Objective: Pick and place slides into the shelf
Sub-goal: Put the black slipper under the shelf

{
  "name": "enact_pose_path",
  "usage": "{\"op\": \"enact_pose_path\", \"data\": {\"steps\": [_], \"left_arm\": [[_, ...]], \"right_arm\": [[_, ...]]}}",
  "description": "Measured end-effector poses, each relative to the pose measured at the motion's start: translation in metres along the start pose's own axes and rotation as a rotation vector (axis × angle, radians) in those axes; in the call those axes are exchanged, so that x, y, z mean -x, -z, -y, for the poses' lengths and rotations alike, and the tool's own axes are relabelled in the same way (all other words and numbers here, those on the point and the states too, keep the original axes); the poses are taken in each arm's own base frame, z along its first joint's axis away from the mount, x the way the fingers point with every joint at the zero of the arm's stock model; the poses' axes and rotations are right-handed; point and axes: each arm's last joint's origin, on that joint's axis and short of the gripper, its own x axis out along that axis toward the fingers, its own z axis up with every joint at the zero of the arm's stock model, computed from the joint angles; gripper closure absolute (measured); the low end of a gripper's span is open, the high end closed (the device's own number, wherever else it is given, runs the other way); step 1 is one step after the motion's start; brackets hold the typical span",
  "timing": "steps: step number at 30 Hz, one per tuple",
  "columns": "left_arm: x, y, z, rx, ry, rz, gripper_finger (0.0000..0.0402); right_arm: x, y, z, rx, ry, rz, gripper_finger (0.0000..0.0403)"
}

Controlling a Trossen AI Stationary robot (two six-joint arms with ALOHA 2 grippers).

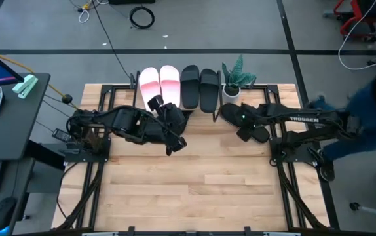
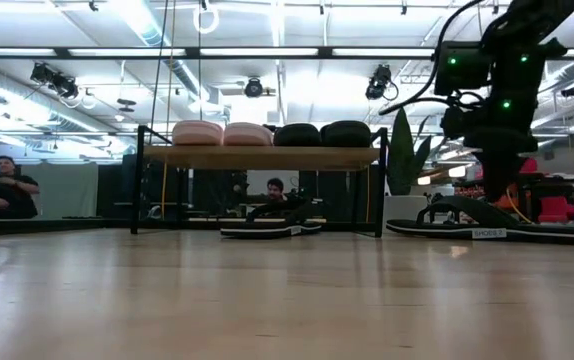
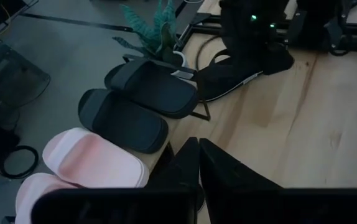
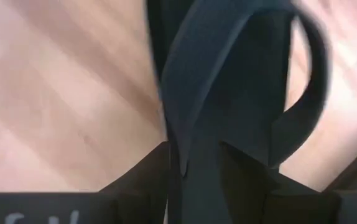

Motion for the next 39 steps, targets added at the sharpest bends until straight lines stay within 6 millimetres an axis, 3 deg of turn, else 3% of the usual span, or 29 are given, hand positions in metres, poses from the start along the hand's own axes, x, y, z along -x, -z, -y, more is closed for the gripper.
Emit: {"op": "enact_pose_path", "data": {"steps": [11, 18, 31, 34, 39], "left_arm": [[0.0, 0.0, 0.0, 0.0, 0.0, 0.0, 0.0388], [0.0, 0.0, 0.0, -0.019, 0.0, 0.0, 0.0378], [0.0, 0.0, 0.0, -0.026, 0.0, 0.0, 0.039], [0.0, 0.0, 0.0, -0.026, 0.0, 0.0, 0.0383], [0.0, 0.0, 0.0, -0.027, -0.001, 0.0, 0.0381]], "right_arm": [[-0.004, -0.011, 0.021, -0.208, -0.032, 0.023, 0.0266], [-0.008, -0.012, 0.021, -0.266, -0.085, -0.02, 0.0266], [-0.046, -0.028, 0.011, -0.222, -0.086, -0.081, 0.027], [-0.049, -0.028, 0.011, -0.202, -0.074, -0.095, 0.0293], [-0.04, -0.024, 0.012, -0.189, -0.075, -0.078, 0.0373]]}}
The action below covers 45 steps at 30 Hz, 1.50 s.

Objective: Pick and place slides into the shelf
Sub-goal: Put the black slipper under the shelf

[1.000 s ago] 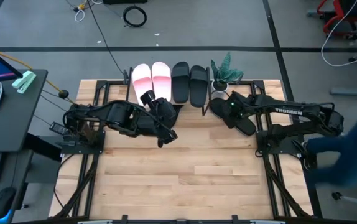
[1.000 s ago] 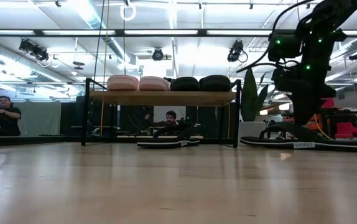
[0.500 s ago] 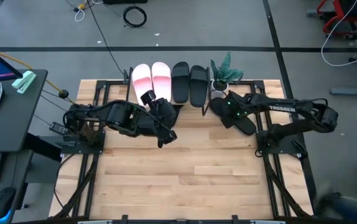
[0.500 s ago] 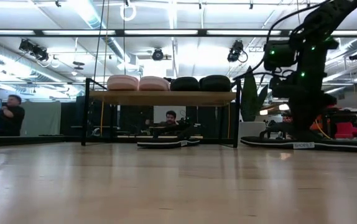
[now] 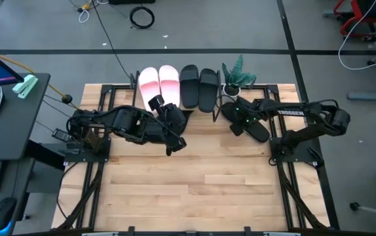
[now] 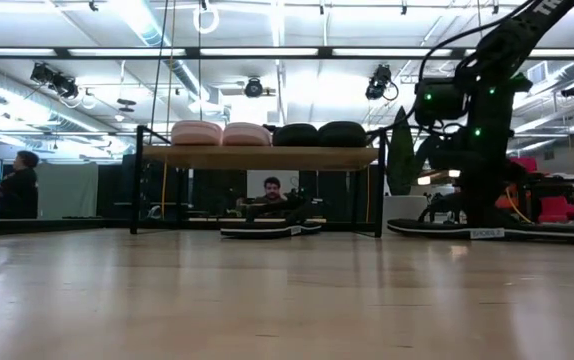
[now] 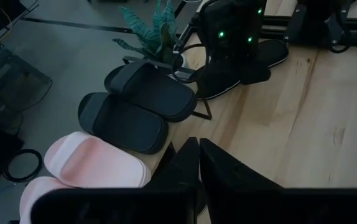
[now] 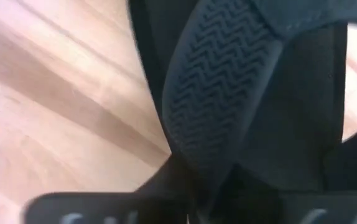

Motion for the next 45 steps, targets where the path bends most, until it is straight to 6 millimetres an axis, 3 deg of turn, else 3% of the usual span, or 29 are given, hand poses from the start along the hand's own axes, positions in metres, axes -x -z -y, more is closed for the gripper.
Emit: {"op": "enact_pose_path", "data": {"steps": [2, 12, 17, 26, 32, 39, 45], "left_arm": [[0.0, 0.0, 0.0, 0.0, 0.0, 0.0, 0.0385], [0.0, 0.0, 0.0, 0.003, 0.0, 0.0, 0.0388], [0.0, 0.0, 0.0, 0.006, 0.0, 0.0, 0.038], [0.0, 0.0, 0.0, 0.001, 0.0, 0.0, 0.0393], [0.0, 0.0, 0.0, 0.0, 0.0, 0.0, 0.0381], [0.0, 0.0, 0.0, 0.0, 0.0, 0.0, 0.0388], [0.0, 0.0, 0.0, 0.0, 0.0, 0.0, 0.0391]], "right_arm": [[0.007, 0.003, 0.0, 0.01, -0.009, 0.016, 0.0392], [0.048, 0.03, -0.003, -0.049, 0.001, 0.112, 0.0396], [0.065, 0.048, -0.014, -0.087, -0.092, 0.147, 0.039], [0.082, 0.094, -0.044, 0.004, -0.218, 0.106, 0.0395], [0.079, 0.11, -0.082, 0.015, -0.332, 0.164, 0.0397], [0.052, 0.117, -0.14, 0.132, -0.458, 0.259, 0.0398], [0.027, 0.109, -0.157, 0.138, -0.425, 0.301, 0.0394]]}}
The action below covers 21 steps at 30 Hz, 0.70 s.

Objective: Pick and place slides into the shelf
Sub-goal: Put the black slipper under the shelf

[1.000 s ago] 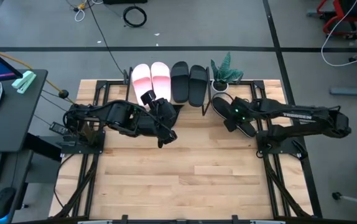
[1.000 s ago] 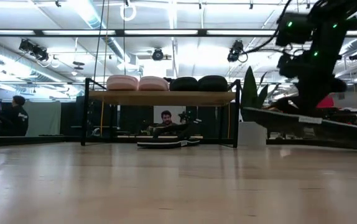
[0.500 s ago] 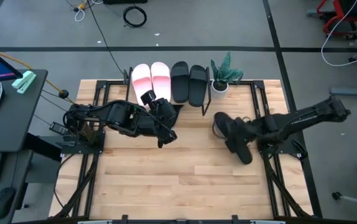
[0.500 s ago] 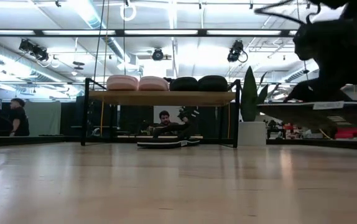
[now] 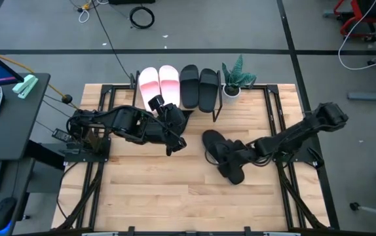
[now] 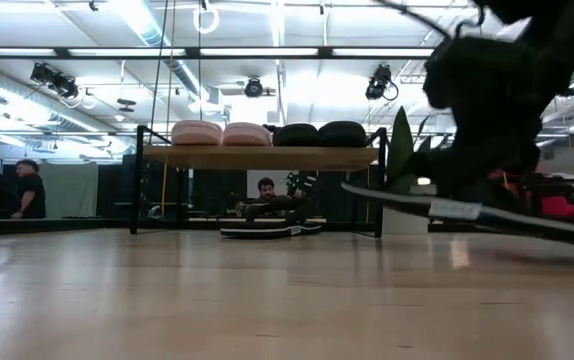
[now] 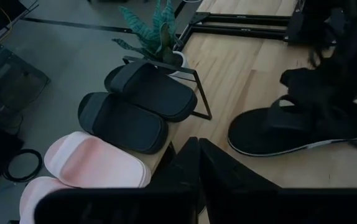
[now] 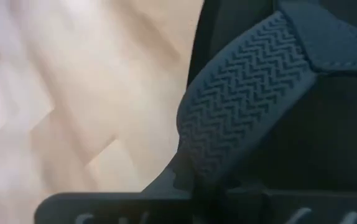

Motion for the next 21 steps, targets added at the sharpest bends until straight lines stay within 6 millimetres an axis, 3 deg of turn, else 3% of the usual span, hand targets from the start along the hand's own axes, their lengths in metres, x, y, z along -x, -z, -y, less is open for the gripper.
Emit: {"op": "enact_pose_path", "data": {"steps": [5, 11, 16, 21], "left_arm": [[0.0, 0.0, 0.0, 0.001, 0.0, 0.0, 0.0379], [0.0, 0.0, 0.0, 0.0, 0.0, 0.0, 0.0384], [0.0, 0.003, -0.001, -0.021, -0.008, -0.022, 0.0389], [0.0, 0.005, -0.002, -0.03, -0.017, -0.045, 0.0382]], "right_arm": [[-0.018, -0.007, 0.008, -0.096, 0.064, 0.039, 0.0394], [-0.037, -0.019, 0.011, -0.028, 0.052, 0.088, 0.0391], [-0.041, -0.022, 0.008, 0.061, 0.012, 0.108, 0.0384], [-0.04, -0.022, 0.008, 0.106, 0.014, 0.106, 0.0348]]}}
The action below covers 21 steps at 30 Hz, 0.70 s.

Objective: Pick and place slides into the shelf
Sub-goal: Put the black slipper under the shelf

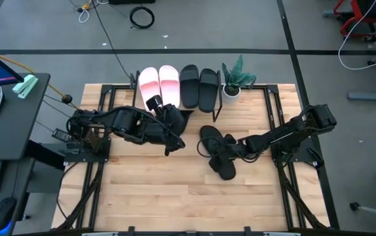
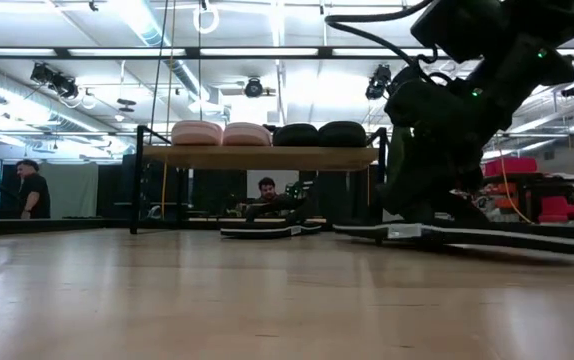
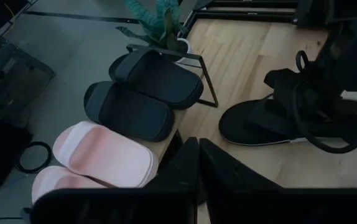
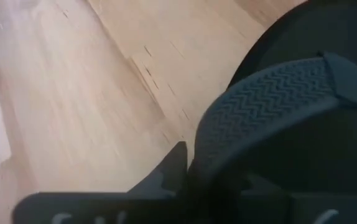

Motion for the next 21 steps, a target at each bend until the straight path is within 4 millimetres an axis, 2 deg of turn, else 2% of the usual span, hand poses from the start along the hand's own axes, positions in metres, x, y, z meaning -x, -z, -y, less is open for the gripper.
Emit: {"op": "enact_pose_path", "data": {"steps": [7, 14, 18, 21], "left_arm": [[0.0, 0.0, 0.0, 0.001, 0.0, -0.001, 0.0385], [0.0, 0.0, 0.0, -0.001, 0.0, -0.002, 0.0391], [0.001, 0.001, 0.001, -0.005, 0.001, -0.003, 0.0383], [0.001, 0.001, 0.001, -0.006, 0.002, -0.003, 0.0382]], "right_arm": [[0.006, -0.005, -0.002, 0.021, -0.021, 0.021, 0.0308], [0.034, -0.023, -0.012, 0.023, -0.136, 0.077, 0.0306], [0.045, -0.019, -0.014, 0.035, -0.15, 0.043, 0.0307], [0.042, -0.012, -0.014, 0.058, -0.111, 0.025, 0.0307]]}}
